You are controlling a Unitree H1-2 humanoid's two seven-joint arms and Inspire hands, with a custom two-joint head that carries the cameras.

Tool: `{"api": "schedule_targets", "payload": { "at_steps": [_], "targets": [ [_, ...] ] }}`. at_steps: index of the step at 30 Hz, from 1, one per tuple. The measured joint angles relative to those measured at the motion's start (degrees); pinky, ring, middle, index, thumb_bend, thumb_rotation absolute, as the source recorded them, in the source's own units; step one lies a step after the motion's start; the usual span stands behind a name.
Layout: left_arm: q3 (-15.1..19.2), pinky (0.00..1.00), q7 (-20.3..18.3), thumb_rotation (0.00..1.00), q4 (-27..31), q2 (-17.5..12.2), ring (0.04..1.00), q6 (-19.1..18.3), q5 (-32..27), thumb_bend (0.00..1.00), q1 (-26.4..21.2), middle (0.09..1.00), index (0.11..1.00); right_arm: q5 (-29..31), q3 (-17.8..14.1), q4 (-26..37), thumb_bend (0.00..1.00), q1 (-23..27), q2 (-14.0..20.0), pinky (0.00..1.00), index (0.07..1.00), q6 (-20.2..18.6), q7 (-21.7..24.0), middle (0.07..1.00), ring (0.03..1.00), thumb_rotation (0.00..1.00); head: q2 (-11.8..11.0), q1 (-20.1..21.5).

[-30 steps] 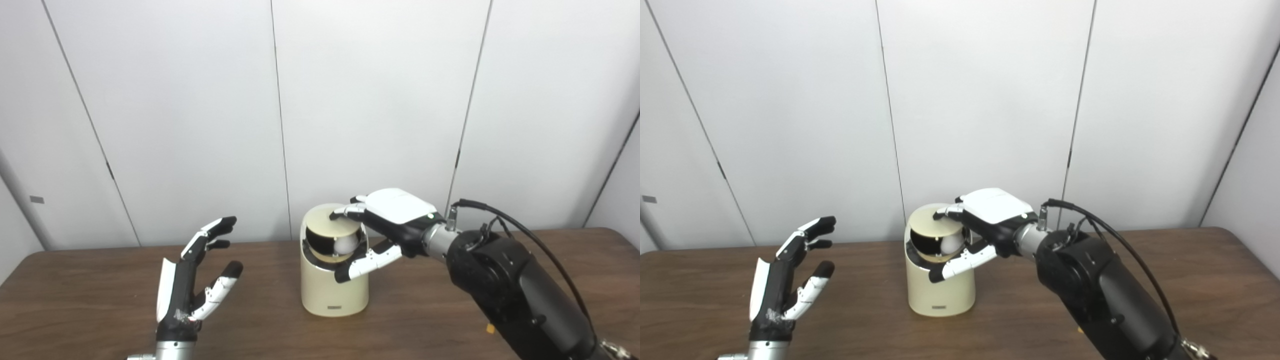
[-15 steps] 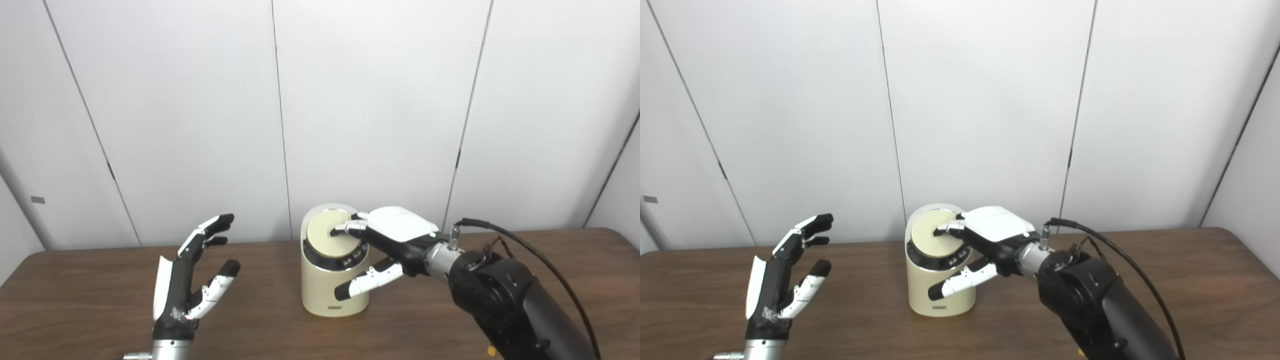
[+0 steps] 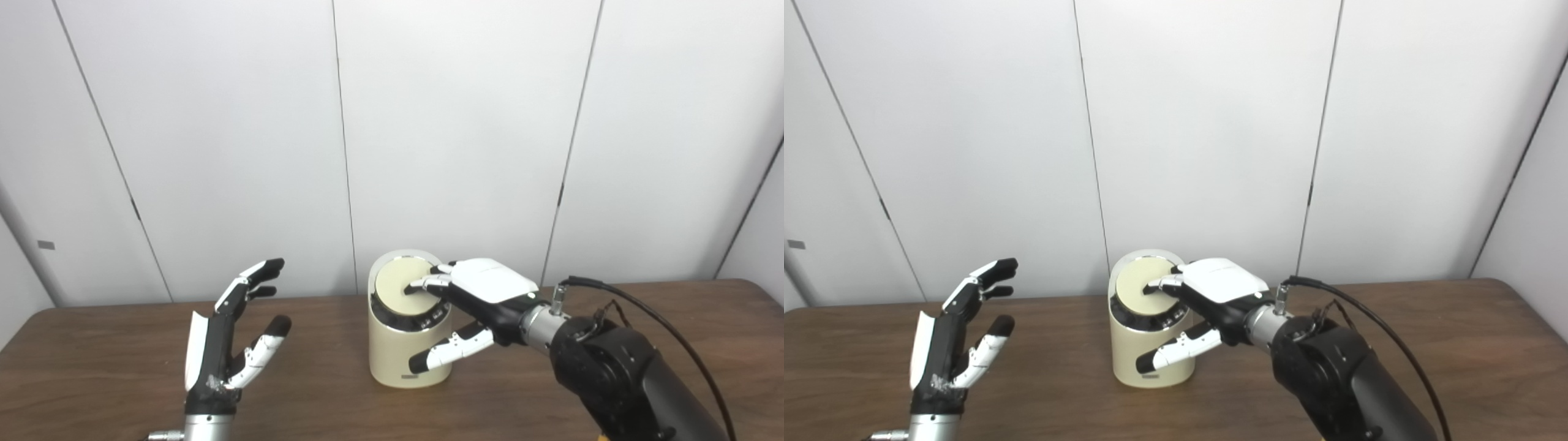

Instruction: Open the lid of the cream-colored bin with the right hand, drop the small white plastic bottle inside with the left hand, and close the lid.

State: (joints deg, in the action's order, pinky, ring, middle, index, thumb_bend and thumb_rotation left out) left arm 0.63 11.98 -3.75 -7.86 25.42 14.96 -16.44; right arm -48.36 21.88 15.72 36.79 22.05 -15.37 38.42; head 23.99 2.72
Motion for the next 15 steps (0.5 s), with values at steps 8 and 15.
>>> {"api": "schedule_targets", "payload": {
  "at_steps": [8, 15],
  "targets": [
    [0.1, 0.70, -0.7, 0.79, 0.1, 0.2, 0.789, -0.2, 0.0, 0.76, 0.0, 0.800, 0.785, -4.2, 2.0, 1.7, 1.00, -0.9, 0.1, 1.00, 0.852, 0.0, 0.0, 0.874, 0.959, 0.88, -0.2, 0.0],
    [0.3, 0.69, -0.9, 0.80, 0.2, 0.4, 0.788, -0.3, 0.2, 0.76, 0.0, 0.800, 0.785, -6.2, 2.9, 1.8, 1.00, -1.4, 0.1, 0.98, 0.839, 0.7, -0.5, 0.871, 0.946, 0.85, -0.1, -0.1]
  ]
}}
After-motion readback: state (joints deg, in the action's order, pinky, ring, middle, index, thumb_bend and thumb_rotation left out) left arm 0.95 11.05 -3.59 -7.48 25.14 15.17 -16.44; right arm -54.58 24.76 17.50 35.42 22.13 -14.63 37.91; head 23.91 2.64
